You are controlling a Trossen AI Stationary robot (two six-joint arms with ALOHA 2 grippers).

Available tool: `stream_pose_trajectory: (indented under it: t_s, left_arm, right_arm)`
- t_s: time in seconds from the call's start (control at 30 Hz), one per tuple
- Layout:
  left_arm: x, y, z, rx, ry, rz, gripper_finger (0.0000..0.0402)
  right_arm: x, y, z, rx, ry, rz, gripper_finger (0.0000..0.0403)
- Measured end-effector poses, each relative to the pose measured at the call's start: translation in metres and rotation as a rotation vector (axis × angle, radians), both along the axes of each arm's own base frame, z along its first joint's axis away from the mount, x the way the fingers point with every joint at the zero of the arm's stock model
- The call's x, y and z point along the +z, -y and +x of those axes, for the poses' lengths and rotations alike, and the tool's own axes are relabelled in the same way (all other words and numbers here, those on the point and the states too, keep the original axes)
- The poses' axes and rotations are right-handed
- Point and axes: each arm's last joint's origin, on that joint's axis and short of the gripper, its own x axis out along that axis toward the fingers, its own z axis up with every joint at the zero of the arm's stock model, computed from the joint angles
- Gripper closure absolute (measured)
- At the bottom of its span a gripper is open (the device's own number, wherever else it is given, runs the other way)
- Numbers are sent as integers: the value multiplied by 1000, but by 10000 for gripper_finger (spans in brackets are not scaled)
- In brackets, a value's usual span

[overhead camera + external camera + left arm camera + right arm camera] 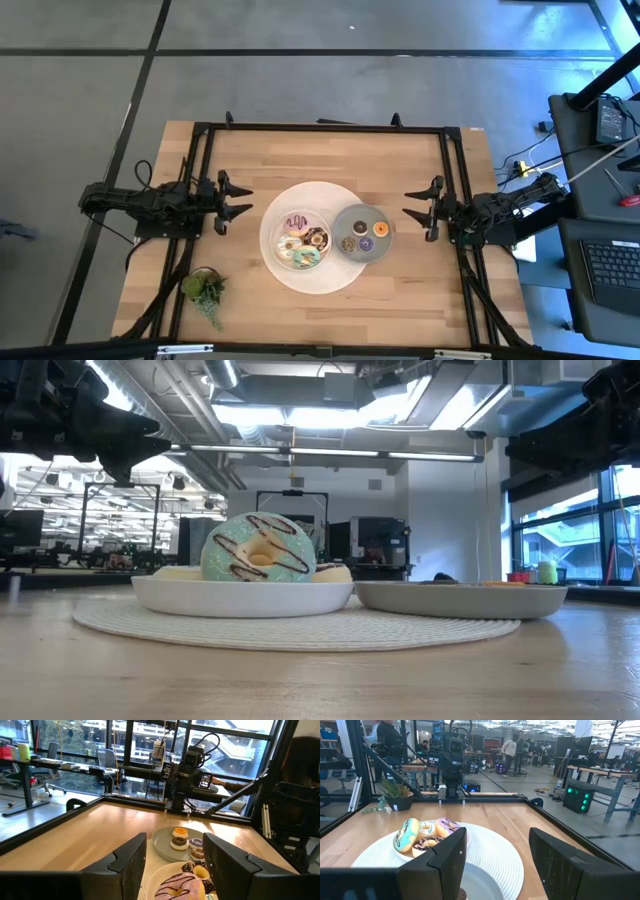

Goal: Pick & Place donuts
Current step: Return to Home Position

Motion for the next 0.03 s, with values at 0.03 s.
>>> stream_pose_trajectory:
  t_s: [0.03]
  left_arm:
    - [0,0,0,0,0,0,212]
  right_arm:
    - [0,0,0,0,0,0,187]
